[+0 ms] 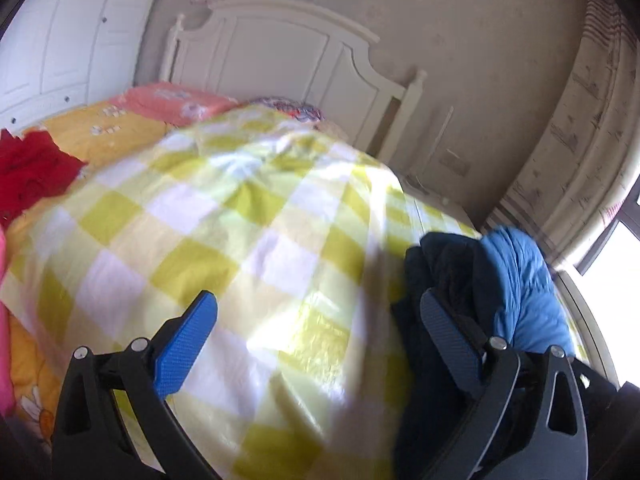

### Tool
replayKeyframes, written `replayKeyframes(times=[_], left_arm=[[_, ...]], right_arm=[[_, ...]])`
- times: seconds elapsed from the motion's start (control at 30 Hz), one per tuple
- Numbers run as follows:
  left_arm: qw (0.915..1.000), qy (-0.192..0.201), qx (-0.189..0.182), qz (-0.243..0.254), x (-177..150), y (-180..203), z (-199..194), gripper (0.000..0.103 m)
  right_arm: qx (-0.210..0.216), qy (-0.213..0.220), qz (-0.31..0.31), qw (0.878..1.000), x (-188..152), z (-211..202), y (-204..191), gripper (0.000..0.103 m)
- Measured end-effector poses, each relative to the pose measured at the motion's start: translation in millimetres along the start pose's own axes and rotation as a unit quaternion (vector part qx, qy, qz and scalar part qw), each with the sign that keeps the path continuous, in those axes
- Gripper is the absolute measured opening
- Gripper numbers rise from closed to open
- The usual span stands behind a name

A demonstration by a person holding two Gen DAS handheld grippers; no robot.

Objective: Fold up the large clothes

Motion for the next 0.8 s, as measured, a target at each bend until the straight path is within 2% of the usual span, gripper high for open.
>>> replayKeyframes(times=[0.07, 0.13, 0.23, 0.33, 0.43, 0.5, 0.57, 0.6, 0.67, 0.7, 0.73, 0.77, 0.8], left_arm=[[0.9998, -0.007, -0.020, 0.002, -1.3, 11.1, 3.7, 0.101], [0.9982, -0.007, -0.058, 0.018, 6.6, 40.2, 4.1, 0.101], [0.9896, 0.004, -0.116, 0.084, 23.1, 108.8, -1.9, 0.101], [0.9701, -0.001, -0.165, 0.178, 32.4, 188.1, -1.9, 0.101], [0.9472, -0.040, -0.188, 0.256, 27.4, 253.1, 18.0, 0.100], [0.9343, -0.066, -0.176, 0.303, 19.5, 279.7, 42.1, 0.100], [0.9281, -0.091, -0.147, 0.330, 9.2, 289.5, 71.0, 0.100], [0.9270, -0.102, -0.139, 0.333, 3.3, 289.5, 80.0, 0.100], [0.9256, -0.131, -0.089, 0.344, -12.4, 274.8, 117.8, 0.101], [0.9267, -0.147, -0.092, 0.333, -22.0, 264.8, 134.2, 0.101], [0.9304, -0.154, -0.113, 0.312, -24.8, 256.3, 140.2, 0.101], [0.9355, -0.155, -0.127, 0.291, -23.7, 246.2, 144.1, 0.101], [0.9422, -0.158, -0.126, 0.268, -22.4, 235.2, 149.1, 0.101]], right_arm=[[0.014, 0.000, 0.012, 1.000, -1.5, -0.3, 7.1, 0.050], [0.011, 0.001, 0.005, 1.000, -0.9, -3.3, 2.0, 0.051], [-0.007, -0.001, -0.016, 1.000, -1.2, -0.4, -3.8, 0.053], [-0.001, 0.005, -0.016, 1.000, 1.6, -4.5, -10.6, 0.055], [0.003, 0.012, -0.013, 1.000, 3.8, -7.3, -11.6, 0.056], [0.006, 0.019, -0.013, 1.000, 0.9, -15.9, -12.6, 0.057], [0.014, 0.027, -0.016, 0.999, -0.2, -20.5, -13.1, 0.059], [0.018, 0.031, -0.017, 0.999, -2.0, -24.9, -13.4, 0.060], [0.043, 0.042, -0.019, 0.998, -4.8, -34.4, -13.0, 0.068], [0.066, 0.053, -0.018, 0.996, -6.1, -42.7, -13.1, 0.077], [0.089, 0.063, -0.015, 0.994, -7.2, -51.0, -12.7, 0.090], [0.127, 0.084, -0.004, 0.988, -9.8, -67.0, -10.9, 0.089], [0.143, 0.097, 0.009, 0.985, -12.3, -78.0, -5.1, 0.089]])
Point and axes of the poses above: each gripper's, at about its wrist camera, not at the fingertips, and z roughly the way its jaws point, y to its right, x to its top, the point moved 9 cm from there along z, roughly the way its jaws point, and after that the axes turned 6 degrees about x, right-handed, at the moved point
